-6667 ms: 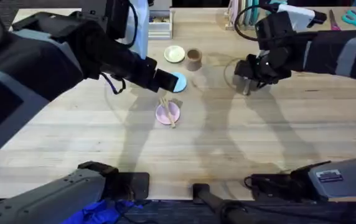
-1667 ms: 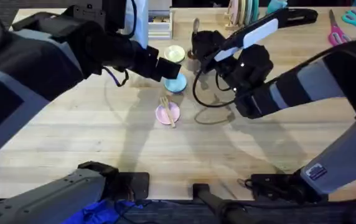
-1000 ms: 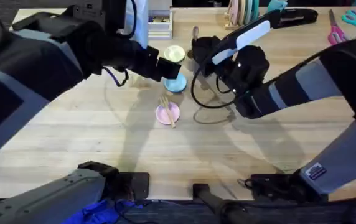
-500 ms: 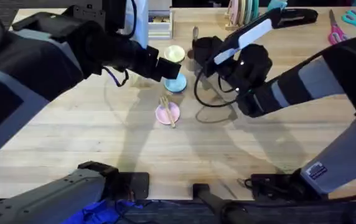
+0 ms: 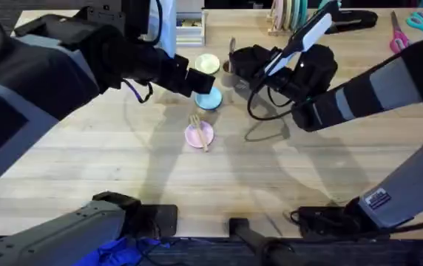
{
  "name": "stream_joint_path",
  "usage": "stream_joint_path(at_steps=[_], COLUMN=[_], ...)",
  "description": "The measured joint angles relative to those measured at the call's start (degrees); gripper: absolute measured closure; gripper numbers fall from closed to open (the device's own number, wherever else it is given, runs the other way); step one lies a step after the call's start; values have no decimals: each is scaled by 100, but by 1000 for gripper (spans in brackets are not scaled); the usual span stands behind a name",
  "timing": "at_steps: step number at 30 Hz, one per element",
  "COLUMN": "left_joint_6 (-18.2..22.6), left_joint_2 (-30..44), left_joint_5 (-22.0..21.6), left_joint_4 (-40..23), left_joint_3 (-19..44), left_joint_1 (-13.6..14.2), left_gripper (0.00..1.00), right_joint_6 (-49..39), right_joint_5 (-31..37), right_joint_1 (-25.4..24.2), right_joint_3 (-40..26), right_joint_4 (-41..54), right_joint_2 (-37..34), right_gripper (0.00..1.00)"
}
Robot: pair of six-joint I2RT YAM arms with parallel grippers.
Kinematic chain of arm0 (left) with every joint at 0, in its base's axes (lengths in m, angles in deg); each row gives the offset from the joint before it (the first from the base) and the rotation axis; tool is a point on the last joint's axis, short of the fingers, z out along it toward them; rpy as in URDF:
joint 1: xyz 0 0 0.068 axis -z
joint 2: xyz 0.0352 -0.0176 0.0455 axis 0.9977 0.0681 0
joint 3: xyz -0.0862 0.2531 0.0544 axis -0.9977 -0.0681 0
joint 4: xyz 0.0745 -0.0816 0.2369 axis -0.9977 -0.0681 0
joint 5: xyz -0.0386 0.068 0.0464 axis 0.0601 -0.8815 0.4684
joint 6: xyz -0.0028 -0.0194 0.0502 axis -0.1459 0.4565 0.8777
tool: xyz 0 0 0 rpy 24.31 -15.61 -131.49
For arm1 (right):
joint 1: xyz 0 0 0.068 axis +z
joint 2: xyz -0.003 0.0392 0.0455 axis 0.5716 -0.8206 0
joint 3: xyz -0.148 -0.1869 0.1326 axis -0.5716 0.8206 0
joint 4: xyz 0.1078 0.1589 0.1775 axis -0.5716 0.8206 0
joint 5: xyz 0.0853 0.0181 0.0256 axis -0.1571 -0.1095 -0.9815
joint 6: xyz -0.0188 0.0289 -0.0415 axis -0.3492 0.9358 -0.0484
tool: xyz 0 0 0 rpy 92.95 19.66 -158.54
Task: Pick up a utensil and set it on the pink plate, then put the other utensil in the container.
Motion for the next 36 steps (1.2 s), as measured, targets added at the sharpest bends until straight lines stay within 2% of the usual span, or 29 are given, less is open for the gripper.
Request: stream_joint_path(at_steps=[12,18,23,30,31,36], left_joint_6=[0,2,2,2,2,2], left_joint_2=[1,1,0,-1,0,1], left_joint_5=[-1,-1,-1,-1,-1,-1], left_joint_4=[-7,-365,-372,-374,-373,-372], left_joint_3=[0,0,0,0,0,0], left_joint_1=[0,0,0,0,0,0], left_gripper=[9,9,9,9,9,9], right_joint_6=[-176,-196,-198,-198,-197,-210], right_joint_5=[-186,-186,-164,-164,-163,-157], right_joint_1=[0,0,0,0,0,0], right_joint_3=[-15,-15,-15,-15,-15,-15], right_joint_4=[341,485,493,496,496,313], right_joint_2=[0,0,0,0,0,0], right_gripper=[969,957,812,783,742,48])
